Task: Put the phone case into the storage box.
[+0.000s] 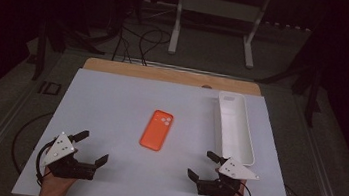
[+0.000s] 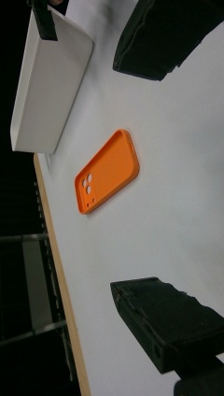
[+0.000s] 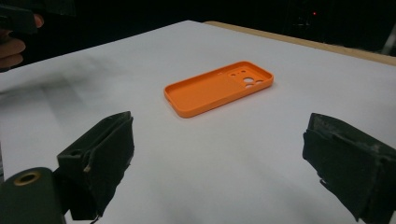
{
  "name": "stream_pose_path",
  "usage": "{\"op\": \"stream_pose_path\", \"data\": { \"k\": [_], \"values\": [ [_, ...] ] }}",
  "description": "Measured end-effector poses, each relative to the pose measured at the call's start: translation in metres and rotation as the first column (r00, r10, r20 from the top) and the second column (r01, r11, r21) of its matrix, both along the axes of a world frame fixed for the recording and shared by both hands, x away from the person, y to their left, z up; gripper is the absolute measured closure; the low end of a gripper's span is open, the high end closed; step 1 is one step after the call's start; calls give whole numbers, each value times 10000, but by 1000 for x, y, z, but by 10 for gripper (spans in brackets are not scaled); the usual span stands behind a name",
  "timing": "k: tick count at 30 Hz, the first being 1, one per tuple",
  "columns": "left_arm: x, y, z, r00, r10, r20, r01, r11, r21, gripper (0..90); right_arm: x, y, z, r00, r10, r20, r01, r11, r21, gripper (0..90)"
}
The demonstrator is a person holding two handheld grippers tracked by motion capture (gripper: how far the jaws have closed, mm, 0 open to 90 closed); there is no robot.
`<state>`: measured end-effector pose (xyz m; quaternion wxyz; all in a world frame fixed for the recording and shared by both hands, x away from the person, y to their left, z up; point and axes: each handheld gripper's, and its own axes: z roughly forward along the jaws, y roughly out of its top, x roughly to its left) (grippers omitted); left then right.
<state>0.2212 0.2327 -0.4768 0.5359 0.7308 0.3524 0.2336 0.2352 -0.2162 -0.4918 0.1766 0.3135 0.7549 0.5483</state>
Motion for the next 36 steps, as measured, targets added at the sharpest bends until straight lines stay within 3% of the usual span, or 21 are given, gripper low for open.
{"op": "stream_pose_path", "data": {
  "k": [10,26,36],
  "values": [
    [5,-7,6,9996,-135,-235,138,9998,137,1,-1,3,0,10000,-2,32,2,10000,-6,88],
    [30,-29,15,9937,-354,-1066,404,9982,449,32,-2,7,-1,10000,36,21,-36,10000,-30,88],
    [45,-45,15,9896,-528,-1339,620,9960,651,41,-2,7,-1,10000,6,58,-5,10000,-78,89]
  ]
}}
